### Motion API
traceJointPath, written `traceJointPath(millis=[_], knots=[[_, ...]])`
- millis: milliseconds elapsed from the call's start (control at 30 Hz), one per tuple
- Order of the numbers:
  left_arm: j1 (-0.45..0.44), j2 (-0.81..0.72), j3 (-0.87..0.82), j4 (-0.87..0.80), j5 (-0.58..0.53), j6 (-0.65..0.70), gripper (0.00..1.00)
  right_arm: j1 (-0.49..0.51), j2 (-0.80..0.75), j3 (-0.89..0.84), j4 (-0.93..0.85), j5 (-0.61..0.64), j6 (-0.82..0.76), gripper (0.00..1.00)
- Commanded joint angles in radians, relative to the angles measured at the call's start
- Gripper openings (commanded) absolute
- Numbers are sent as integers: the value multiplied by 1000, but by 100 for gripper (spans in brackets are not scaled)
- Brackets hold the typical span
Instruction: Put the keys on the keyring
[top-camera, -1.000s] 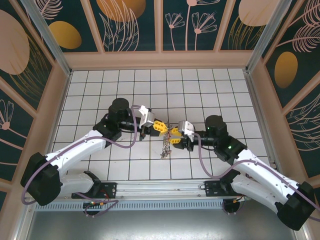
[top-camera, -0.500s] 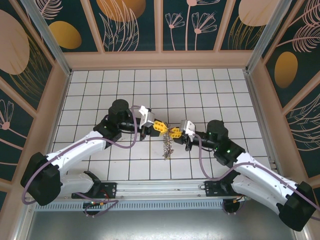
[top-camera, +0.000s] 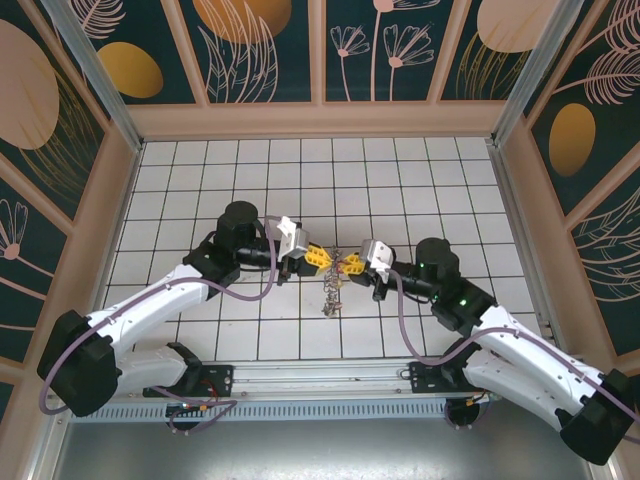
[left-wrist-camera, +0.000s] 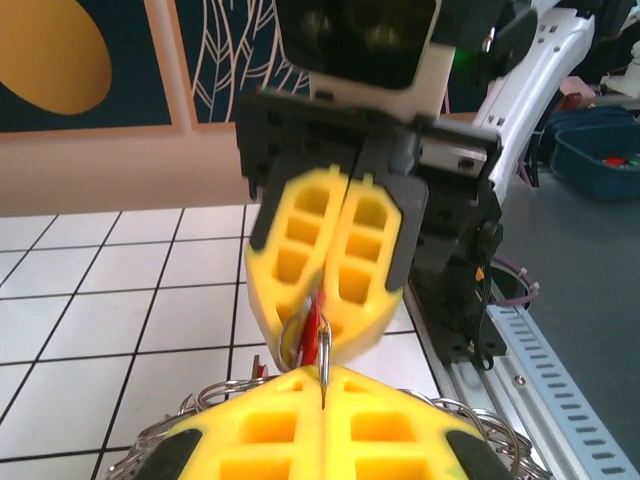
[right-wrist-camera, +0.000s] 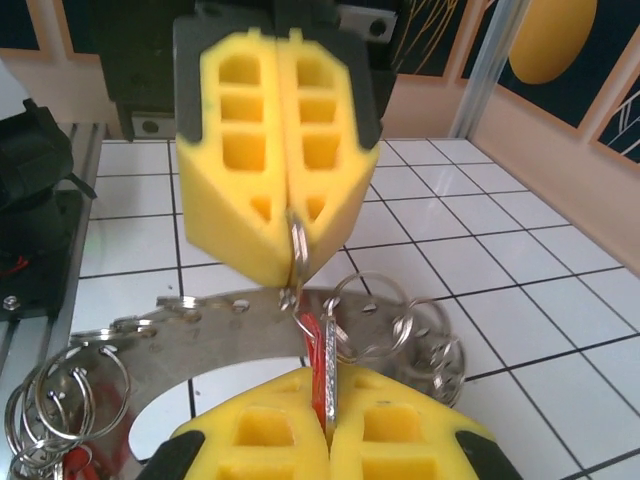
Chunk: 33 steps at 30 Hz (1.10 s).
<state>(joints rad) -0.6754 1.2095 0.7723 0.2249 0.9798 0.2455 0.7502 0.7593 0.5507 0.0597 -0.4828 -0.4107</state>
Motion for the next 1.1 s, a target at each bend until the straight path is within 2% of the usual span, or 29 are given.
traceJointPath(millis=[0,233,467,833,933,1067], knots=[[-6,-18,32,-94,-21,85,0,8,-14,74,-132,45,-84,0],[-5,8,32,-95,-55,59,0,25,67,209,-309,107,-211,0],[-4,24,19,-70,-71,31,0,92,196,403,-554,290,-355,0],[-4,-5,-74,131,-97,-88,0,209,324,575,-707,521,-461,0],[-5,-29,-107,188,-136,-130,17,227,340,599,-753,605,-494,0],[-4,-54,-135,234,-157,-166,25,274,331,583,-746,724,-592,0]])
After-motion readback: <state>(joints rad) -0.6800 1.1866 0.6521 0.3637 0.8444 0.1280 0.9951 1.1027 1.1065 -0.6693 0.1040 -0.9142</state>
